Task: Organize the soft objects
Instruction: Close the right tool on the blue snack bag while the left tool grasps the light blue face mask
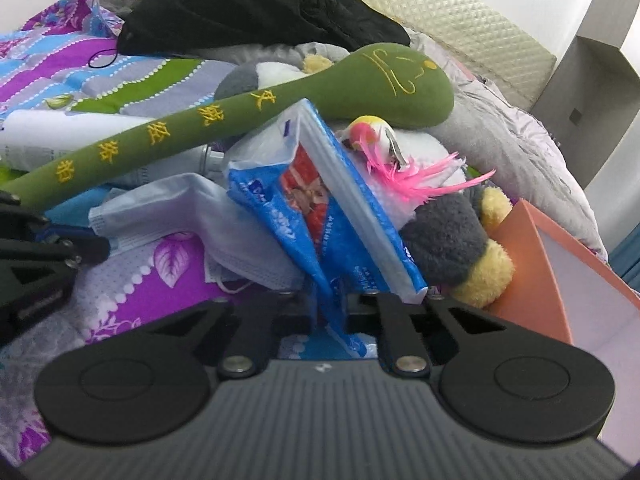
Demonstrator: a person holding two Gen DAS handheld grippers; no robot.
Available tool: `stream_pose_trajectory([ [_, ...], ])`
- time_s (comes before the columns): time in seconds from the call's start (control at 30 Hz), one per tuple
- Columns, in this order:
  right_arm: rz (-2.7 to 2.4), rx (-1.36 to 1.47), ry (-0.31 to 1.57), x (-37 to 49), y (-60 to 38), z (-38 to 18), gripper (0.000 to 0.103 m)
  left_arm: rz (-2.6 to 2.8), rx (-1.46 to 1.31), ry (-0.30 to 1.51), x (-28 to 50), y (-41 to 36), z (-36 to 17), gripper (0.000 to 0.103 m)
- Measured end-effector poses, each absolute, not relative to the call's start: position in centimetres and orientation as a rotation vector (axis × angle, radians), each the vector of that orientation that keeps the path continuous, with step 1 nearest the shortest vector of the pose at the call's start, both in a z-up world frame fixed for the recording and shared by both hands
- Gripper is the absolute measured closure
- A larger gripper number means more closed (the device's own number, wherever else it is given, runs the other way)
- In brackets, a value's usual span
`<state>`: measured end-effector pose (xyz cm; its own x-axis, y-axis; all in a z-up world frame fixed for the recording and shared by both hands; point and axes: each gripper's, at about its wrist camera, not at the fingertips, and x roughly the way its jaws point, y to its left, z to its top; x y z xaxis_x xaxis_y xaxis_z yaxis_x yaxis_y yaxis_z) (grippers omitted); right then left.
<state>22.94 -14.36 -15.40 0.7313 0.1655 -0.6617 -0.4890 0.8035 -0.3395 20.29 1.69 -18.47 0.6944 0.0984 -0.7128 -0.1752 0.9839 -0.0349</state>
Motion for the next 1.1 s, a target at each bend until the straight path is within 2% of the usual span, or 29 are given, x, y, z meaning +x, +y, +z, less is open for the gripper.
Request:
stream_pose_trajectory([
  [0.13, 0.383, -0.524, 0.65, 21.9, -14.7, -14.6, 0.097, 0.143, -0.141, 0.78, 19.3, 1.9, -17.5, 0.099],
  [0.5, 0.404, -0.43, 0.65, 17.0, -15.9, -10.9, 0.099, 0.139, -0.277, 0.744, 12.9, 1.9, -13.3, 0.1],
  [0.77, 0.405, -0.322, 0.705, 13.1, -18.2, -9.3, 0.099, 0.152, -0.249, 0.745, 7.0, 0.3, -11.1, 0.1],
  [1.1, 0.43, -0.259, 0.767, 7.1, -20.2, -8.9, 0.099, 0.239, -0.218, 0.788, 0.7, 0.4, -10.8, 0.1],
])
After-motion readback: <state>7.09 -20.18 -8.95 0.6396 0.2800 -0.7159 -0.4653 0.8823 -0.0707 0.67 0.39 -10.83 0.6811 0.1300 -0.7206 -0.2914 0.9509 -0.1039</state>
